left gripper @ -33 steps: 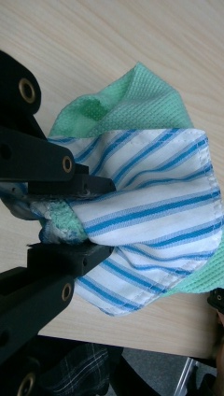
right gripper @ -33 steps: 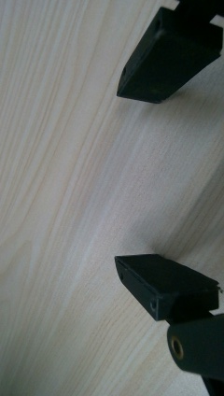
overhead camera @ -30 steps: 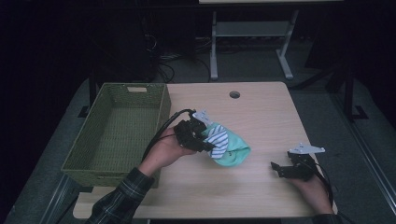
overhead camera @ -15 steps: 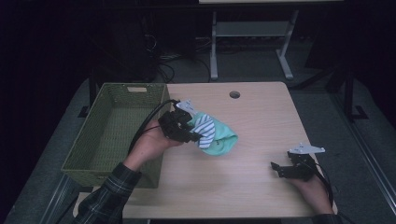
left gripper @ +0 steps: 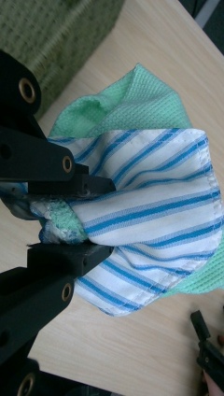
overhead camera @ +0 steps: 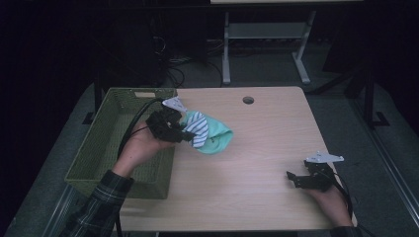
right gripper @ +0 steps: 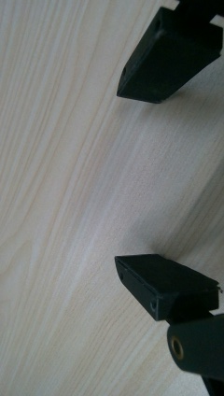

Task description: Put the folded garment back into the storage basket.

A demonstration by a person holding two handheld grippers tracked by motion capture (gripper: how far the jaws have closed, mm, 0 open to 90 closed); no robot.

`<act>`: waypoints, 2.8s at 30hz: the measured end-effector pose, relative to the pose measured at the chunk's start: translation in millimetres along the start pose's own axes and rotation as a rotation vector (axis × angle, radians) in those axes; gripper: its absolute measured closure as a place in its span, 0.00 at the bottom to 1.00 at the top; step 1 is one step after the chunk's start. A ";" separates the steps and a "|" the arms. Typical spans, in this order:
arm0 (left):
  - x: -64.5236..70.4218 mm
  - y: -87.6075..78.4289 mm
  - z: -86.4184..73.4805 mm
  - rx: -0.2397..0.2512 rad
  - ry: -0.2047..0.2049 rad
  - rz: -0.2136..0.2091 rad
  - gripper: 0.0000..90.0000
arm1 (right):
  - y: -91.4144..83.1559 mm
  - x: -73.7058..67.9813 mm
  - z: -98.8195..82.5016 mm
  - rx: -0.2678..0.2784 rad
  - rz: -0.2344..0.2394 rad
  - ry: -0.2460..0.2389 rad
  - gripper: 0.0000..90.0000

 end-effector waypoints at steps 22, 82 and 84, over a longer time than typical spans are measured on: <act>-58.8 -49.0 -45.5 0.063 -0.155 0.116 0.79 | 0.0 0.0 0.0 0.000 -0.001 0.000 0.17; -140.2 0.1 -189.8 -0.098 -0.399 0.300 0.66 | -0.1 0.6 -0.1 -0.001 -0.005 0.006 0.17; -141.6 -0.6 -189.7 -0.088 -0.409 0.303 0.58 | 0.0 0.8 -0.1 0.000 -0.006 0.005 0.17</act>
Point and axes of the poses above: each handheld gripper's, and its own axes: y roughly forward along the jaws, z roughly out of its top, x roughly to its right, the point moved 10 cm from there along y, roughly forward along the jaws, and after that the axes turned 2 degrees about -y, right-handed, at the moved point
